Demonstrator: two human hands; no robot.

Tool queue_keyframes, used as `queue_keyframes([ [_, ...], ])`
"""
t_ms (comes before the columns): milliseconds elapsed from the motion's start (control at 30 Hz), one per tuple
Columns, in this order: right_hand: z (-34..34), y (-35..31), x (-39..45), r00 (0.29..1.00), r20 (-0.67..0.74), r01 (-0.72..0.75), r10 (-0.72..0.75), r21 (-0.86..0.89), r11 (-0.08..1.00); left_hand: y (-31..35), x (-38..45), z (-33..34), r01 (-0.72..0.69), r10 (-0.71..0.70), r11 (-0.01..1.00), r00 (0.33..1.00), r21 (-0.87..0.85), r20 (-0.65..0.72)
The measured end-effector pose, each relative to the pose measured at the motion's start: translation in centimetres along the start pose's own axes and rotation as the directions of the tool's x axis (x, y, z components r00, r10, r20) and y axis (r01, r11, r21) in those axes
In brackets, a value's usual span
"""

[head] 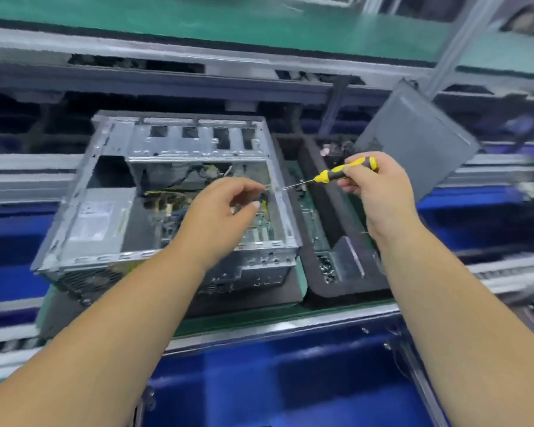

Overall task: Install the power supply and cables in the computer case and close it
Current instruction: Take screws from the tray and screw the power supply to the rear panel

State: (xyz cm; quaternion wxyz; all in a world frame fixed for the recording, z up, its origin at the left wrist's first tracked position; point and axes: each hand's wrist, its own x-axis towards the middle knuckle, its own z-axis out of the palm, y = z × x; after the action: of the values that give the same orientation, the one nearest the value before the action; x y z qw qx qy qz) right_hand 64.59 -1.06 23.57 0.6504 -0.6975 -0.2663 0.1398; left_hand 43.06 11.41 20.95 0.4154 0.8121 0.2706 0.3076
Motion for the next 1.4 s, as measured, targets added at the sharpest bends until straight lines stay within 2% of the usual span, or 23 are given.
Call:
queue_keyframes([
  [167, -3.7, 1.9, 0.9, 0.998, -0.048, -0.034, 0.032, -0.036, 0.999, 1.0, 2.5, 3.8, 0.026, -0.02, 0.999, 0.989, -0.036, 0.149],
  [300, -6.2, 4.0, 2.8, 0.997, -0.035, -0.069, 0.068, -0.042, 0.997, 2.0, 4.3, 7.1, 0.06, -0.063, 0.998, 0.981, 0.02, 0.184],
  [467, -8.2, 6.2, 6.1, 0.991, 0.061, -0.111, 0.118, -0.111, 0.988, 3.8, 6.1, 10.8, 0.138, -0.145, 0.988, 0.981, 0.069, 0.125],
  [733, -10.0, 10.0, 10.7, 0.948, 0.294, -0.033, 0.124, -0.297, 0.954, 6.2, 8.9, 17.5, 0.273, -0.273, 0.962, 0.962, -0.014, -0.011],
  [933, -10.0, 12.4, 13.1, 0.903, 0.401, -0.019, 0.153, -0.319, 0.948, 4.5, 8.8, 20.9, 0.444, -0.449, 0.893, 0.887, -0.068, -0.111],
  [1167, -9.6, 15.5, 14.0, 0.857, 0.489, 0.031, 0.161, -0.361, 0.932, -0.4, 7.6, 23.5, 0.609, -0.627, 0.779, 0.763, -0.147, -0.159],
  [1300, -9.2, 17.2, 13.8, 0.814, 0.559, 0.117, 0.157, -0.423, 0.898, -3.2, 6.3, 25.1, 0.677, -0.707, 0.705, 0.696, -0.213, -0.129],
  [1400, -9.0, 17.9, 13.3, 0.76, 0.629, 0.19, 0.161, -0.452, 0.871, -4.4, 5.8, 25.9, 0.696, -0.727, 0.682, 0.679, -0.223, -0.103],
])
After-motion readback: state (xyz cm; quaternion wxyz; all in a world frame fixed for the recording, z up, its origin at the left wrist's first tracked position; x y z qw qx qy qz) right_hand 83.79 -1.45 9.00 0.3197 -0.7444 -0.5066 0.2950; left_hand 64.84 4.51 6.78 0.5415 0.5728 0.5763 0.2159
